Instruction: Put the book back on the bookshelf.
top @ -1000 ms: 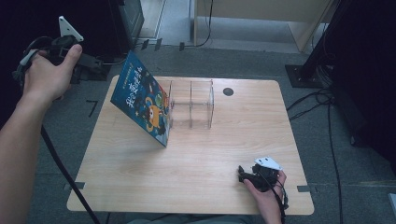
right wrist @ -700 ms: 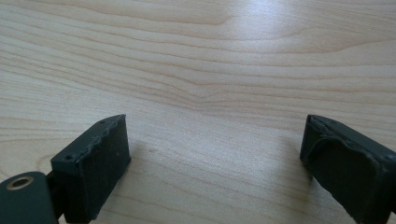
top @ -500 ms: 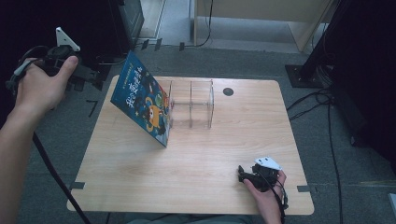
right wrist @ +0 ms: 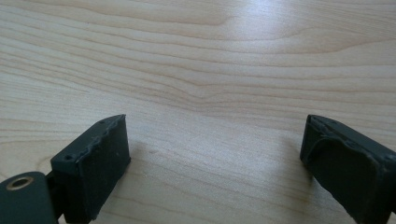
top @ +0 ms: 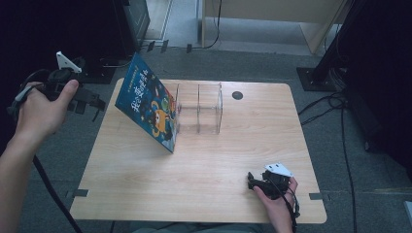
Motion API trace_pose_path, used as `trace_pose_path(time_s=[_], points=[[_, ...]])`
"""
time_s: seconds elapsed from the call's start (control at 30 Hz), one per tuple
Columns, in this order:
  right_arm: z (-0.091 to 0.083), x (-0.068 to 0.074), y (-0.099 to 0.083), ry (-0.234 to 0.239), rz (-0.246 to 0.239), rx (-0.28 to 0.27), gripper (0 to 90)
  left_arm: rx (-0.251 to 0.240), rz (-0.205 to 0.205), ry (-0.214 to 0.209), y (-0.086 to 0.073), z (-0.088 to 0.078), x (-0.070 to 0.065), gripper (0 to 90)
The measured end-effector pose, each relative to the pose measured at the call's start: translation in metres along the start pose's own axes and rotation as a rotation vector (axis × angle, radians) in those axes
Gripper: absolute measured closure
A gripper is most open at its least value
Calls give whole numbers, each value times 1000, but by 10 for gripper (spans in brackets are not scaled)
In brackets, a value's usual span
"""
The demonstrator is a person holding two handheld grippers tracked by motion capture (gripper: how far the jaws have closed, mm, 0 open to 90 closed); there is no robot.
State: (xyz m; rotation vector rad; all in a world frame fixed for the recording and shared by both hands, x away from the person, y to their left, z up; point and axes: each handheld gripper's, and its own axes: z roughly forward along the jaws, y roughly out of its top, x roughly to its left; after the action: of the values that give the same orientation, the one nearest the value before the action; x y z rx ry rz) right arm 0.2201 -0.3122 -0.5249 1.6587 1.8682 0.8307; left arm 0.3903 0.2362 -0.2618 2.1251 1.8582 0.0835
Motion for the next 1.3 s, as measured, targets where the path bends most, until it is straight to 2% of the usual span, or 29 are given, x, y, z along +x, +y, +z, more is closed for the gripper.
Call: trace_pose_path(time_s=[0.23,0.33,0.6,0.9,1.13,1.3], points=[[0,0,0,0,0,-1,75,10,16,-18,-18,22,2,0],[0,0,0,0,1,-1,75,20,27,3,-25,33,0,0],[0,0,0,1,0,0,75,24,34,-32,-42,56,0,0],[0,0,0,1,-1,0,75,35,59,-38,-61,81,-6,0],[0,0,0,1,-1,0,75,20,59,-83,-76,99,-6,0],[0,0,0,1,-1,0,75,-7,57,-99,-89,111,-7,0]])
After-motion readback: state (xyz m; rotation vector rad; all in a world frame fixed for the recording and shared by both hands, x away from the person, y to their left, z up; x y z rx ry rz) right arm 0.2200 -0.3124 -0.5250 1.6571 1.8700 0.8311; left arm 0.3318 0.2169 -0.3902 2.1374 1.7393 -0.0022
